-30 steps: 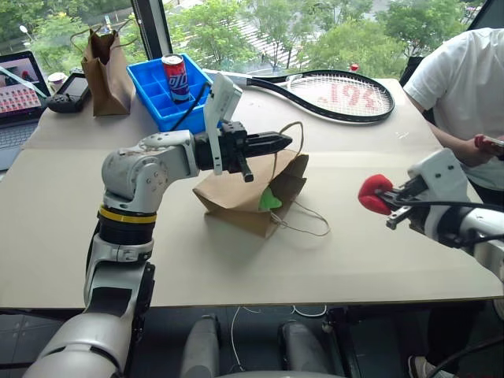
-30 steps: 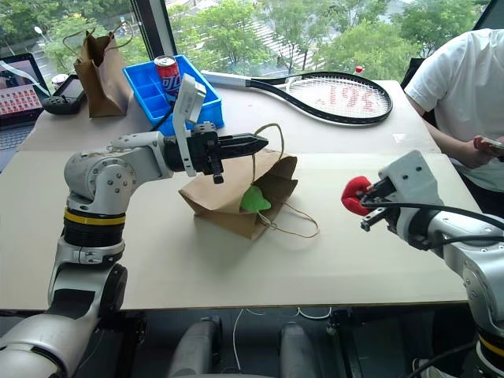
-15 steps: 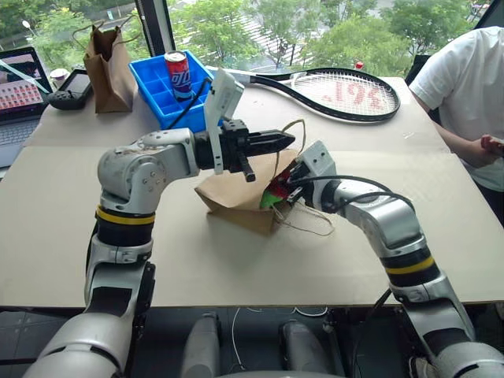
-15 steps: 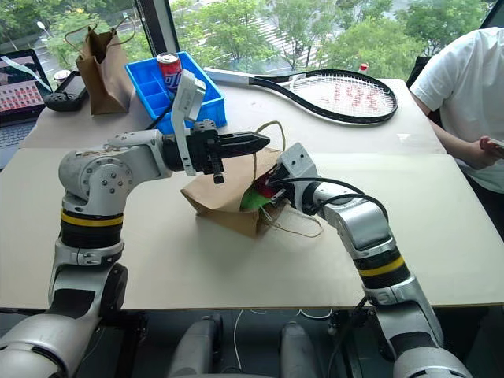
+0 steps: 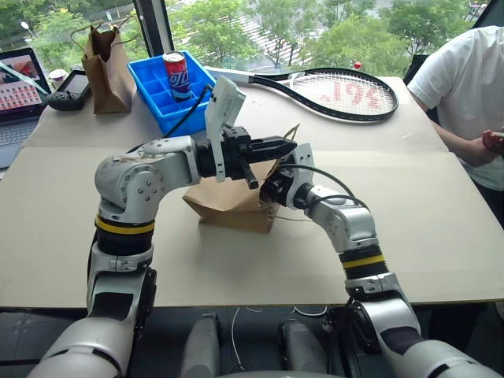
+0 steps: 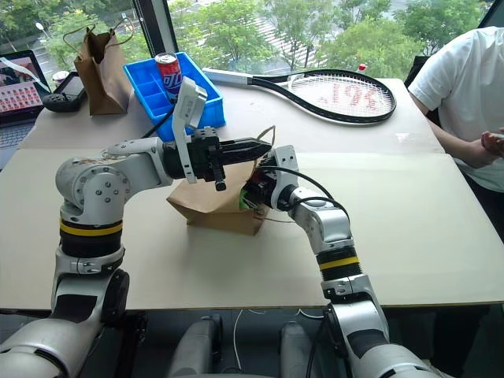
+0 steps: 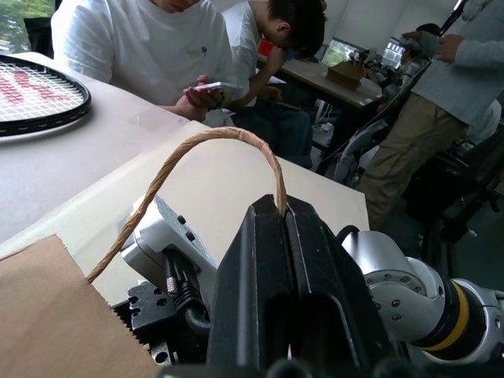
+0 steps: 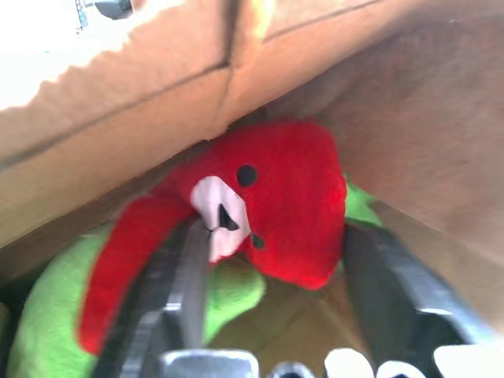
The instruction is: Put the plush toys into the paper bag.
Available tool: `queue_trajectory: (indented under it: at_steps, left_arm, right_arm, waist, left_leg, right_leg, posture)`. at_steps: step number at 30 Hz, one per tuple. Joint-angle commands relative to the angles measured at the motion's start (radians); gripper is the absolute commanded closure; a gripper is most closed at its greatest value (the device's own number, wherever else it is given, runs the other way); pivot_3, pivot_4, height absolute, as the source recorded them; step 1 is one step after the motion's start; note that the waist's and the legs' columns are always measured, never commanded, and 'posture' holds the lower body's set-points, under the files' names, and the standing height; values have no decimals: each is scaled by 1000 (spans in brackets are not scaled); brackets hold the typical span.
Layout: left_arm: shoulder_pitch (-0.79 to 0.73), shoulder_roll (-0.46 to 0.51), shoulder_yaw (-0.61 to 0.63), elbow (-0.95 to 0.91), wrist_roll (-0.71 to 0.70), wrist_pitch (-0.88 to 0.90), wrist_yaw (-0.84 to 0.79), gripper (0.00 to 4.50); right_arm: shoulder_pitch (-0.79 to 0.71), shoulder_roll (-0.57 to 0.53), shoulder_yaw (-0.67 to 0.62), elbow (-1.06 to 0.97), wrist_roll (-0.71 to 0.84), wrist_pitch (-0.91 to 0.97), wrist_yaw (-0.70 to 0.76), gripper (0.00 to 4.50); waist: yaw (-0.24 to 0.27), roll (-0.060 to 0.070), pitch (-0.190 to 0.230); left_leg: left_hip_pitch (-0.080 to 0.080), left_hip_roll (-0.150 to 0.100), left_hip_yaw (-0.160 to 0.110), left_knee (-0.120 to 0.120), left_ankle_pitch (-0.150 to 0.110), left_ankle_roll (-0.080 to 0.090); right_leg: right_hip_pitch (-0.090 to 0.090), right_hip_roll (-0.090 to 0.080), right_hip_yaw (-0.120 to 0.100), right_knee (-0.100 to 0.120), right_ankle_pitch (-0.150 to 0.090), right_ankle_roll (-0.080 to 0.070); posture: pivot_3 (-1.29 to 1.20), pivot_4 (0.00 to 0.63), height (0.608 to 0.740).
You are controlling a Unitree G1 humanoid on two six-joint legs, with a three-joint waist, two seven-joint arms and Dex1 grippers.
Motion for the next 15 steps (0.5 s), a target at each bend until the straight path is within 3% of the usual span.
queue_trajectory:
  at_steps: [1,9,15]
  left_arm:
    - [-3,2,25,-40,-24,0,14,4500]
    - [-14,-22,11,4,-5,-38,16,4500]
    - [-6,-30,16,3,-8,-45,20,4500]
  right_arm:
    - [45,-46,-69,-153,47,93,-26,48]
    - [216,-193,-189,-473,227,369,10,48]
    - [364,-242,-419,-649,441,616,-45,48]
  waist:
    - [1,0,0]
    - [-1,0,0]
    - [2,0,0]
  left_leg:
    - [0,0,0,0,0,0]
    - [1,0,0,0,0,0]
    - [1,0,0,0,0,0]
  right_leg:
    - [0,0,0,0,0,0]
    - [0,0,0,0,0,0]
    - [1,0,0,-1,0,0]
  posture:
    - [0,150,735]
    - [0,150,735]
    - [0,150,735]
